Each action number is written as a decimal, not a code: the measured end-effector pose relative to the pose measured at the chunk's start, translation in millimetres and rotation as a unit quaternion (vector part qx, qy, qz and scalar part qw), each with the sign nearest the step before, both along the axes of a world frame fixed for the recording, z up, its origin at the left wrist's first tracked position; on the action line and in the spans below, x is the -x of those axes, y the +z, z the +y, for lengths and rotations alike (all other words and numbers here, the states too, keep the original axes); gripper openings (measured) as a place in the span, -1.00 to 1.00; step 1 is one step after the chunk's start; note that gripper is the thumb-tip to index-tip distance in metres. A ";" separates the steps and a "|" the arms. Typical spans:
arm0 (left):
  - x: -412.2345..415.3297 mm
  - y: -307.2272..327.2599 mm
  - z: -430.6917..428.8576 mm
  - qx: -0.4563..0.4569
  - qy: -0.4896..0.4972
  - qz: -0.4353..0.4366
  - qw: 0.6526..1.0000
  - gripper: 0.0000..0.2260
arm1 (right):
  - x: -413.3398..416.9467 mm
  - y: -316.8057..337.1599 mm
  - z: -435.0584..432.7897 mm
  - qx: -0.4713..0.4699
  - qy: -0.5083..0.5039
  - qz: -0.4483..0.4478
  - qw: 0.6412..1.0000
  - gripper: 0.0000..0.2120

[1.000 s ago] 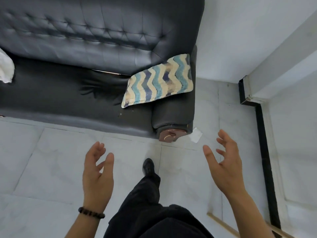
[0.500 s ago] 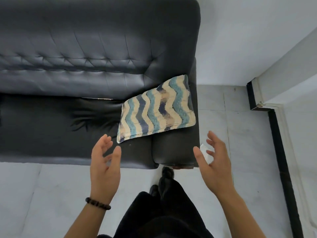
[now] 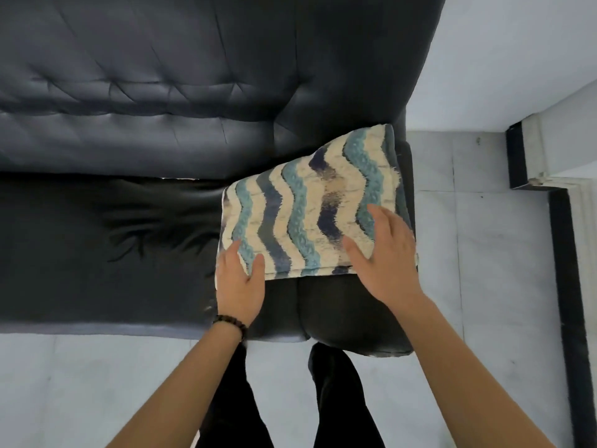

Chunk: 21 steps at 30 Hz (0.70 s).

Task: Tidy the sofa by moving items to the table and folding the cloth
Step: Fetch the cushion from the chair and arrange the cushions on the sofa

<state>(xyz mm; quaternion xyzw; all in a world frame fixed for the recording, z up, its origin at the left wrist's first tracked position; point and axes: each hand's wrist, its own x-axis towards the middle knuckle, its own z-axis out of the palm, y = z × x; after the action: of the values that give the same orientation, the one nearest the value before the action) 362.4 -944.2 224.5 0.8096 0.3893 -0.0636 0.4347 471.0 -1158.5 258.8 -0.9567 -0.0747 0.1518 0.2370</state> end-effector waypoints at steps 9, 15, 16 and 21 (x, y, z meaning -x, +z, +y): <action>-94.8 -169.4 54.0 -0.049 0.010 0.060 0.997 -0.40 | -66.8 -126.3 56.5 0.182 -0.098 -0.057 0.977 0.01; -103.8 -248.5 53.3 -0.169 0.009 0.185 0.968 -0.26 | -69.3 -155.2 67.9 0.238 -0.114 -0.095 0.960 0.11; -104.0 -251.7 54.0 -0.204 0.009 0.173 0.963 -0.31 | -69.5 -155.4 73.3 0.239 -0.114 -0.105 0.959 0.12; -102.2 -237.9 94.1 -0.131 0.002 0.092 0.987 -0.61 | -69.7 -136.3 105.0 0.168 -0.139 -0.102 0.971 0.17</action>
<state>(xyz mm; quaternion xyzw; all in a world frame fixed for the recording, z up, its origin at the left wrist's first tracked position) 464.6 -850.2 -13.4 0.8495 0.4342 -0.0850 0.2875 540.6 -1053.5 122.6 -0.9942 0.0620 0.0294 0.0833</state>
